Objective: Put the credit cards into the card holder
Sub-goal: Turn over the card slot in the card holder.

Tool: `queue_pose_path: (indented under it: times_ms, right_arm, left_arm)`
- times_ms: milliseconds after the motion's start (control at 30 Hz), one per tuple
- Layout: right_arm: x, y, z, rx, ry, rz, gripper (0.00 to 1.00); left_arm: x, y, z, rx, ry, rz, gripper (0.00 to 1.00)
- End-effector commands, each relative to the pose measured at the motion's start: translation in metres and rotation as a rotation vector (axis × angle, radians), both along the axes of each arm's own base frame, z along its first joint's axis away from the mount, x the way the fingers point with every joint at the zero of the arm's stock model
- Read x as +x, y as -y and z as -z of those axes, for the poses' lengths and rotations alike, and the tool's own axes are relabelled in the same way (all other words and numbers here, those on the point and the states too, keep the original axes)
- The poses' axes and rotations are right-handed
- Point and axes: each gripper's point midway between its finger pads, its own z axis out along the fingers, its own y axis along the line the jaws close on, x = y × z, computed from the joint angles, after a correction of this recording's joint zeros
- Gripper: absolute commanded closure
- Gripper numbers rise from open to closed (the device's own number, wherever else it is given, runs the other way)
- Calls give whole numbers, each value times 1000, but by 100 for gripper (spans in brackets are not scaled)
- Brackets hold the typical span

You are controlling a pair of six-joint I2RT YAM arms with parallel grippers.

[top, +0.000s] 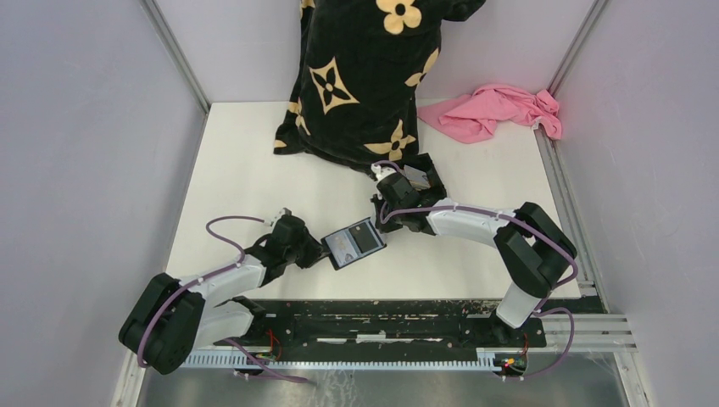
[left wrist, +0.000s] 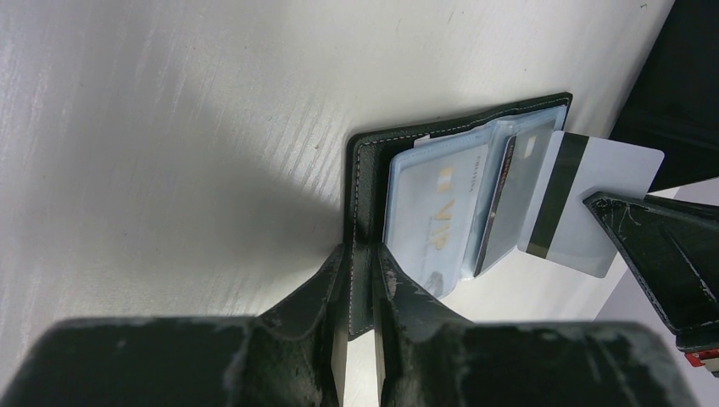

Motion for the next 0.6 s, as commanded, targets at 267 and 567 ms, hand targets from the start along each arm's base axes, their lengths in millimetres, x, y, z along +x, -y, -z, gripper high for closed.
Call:
queue_pose_path:
  times_ms: [267,567]
  right_arm:
    - [-10,8,24,74,-87,25,99]
    - [-14,4,34,191,-162,39,99]
  left_arm:
    - [6,4,-1,22,24,29,80]
    - [2,1,5,29,6,25,82]
